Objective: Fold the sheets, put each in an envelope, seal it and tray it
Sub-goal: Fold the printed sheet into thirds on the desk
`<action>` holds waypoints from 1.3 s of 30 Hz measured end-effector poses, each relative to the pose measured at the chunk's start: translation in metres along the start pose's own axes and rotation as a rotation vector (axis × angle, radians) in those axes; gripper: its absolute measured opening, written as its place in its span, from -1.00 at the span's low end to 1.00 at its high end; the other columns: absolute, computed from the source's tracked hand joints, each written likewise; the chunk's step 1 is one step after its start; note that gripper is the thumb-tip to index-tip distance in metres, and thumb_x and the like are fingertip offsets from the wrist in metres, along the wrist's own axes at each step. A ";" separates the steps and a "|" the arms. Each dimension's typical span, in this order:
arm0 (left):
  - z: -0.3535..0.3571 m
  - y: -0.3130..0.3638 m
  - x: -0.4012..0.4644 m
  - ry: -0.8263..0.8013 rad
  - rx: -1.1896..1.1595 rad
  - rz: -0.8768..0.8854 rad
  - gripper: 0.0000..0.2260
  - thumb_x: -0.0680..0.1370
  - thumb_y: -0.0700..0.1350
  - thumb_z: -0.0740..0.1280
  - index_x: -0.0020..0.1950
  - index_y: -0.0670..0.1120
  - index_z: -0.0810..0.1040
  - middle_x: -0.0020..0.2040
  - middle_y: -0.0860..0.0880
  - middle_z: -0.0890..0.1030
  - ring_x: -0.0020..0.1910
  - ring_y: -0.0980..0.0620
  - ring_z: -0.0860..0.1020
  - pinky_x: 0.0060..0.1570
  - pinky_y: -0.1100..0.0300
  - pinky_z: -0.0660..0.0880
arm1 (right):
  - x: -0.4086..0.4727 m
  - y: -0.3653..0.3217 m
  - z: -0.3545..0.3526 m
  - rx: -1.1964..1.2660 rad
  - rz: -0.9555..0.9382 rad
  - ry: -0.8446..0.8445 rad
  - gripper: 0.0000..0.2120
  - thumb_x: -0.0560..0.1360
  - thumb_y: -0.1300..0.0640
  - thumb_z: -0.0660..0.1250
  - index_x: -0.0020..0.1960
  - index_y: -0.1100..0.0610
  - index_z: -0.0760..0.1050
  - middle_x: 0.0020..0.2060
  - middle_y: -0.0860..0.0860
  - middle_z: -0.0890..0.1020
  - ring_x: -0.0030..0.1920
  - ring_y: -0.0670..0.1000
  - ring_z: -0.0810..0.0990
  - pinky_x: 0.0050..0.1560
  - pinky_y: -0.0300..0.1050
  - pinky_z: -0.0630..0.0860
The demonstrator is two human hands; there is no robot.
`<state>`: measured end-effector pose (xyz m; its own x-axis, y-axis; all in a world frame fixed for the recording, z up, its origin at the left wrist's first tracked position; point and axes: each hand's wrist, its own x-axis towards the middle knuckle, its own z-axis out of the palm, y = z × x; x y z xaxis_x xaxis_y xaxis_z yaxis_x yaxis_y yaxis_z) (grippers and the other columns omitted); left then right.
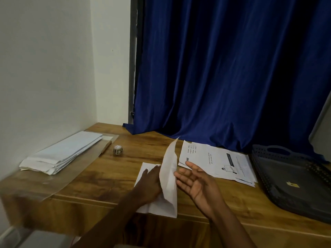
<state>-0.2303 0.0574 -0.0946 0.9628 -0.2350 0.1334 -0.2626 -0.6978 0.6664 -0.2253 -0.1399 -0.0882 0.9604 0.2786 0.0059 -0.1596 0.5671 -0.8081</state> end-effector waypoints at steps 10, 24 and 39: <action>-0.031 -0.051 0.018 0.500 -1.564 -0.268 -0.39 0.63 0.30 0.07 0.48 -0.10 0.40 0.41 -0.16 0.50 0.18 -0.06 0.56 0.29 -0.06 0.39 | 0.004 0.020 0.015 -0.648 -0.106 -0.012 -0.79 0.65 0.31 0.22 0.16 0.24 0.61 0.01 0.17 0.74 0.10 0.15 0.71 0.32 0.20 0.53; -0.048 -0.044 0.004 0.486 -1.527 -0.235 -0.47 0.59 0.26 0.21 0.39 -0.07 0.49 0.38 -0.15 0.54 0.35 -0.15 0.51 0.45 -0.13 0.33 | -0.017 0.018 -0.010 -1.820 -0.318 -0.267 -0.65 0.64 -0.04 0.22 0.40 -0.26 0.44 0.48 -0.31 0.37 0.49 -0.29 0.18 0.59 -0.09 0.10; -0.014 -0.027 -0.037 -0.014 0.537 -0.064 -0.35 0.59 0.29 -0.17 0.64 0.07 0.08 0.67 0.04 0.00 0.64 -0.04 -0.08 0.56 -0.23 -0.14 | -0.018 0.055 0.045 -1.874 -0.508 0.066 -0.48 0.58 -0.24 -0.01 0.28 -0.07 0.59 0.23 -0.08 0.65 0.26 -0.03 0.58 0.40 0.05 0.38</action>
<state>-0.2576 0.0939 -0.1073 0.9781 -0.1866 0.0927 -0.2021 -0.9579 0.2038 -0.2618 -0.0784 -0.1063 0.8442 0.3305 0.4221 0.4565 -0.8560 -0.2427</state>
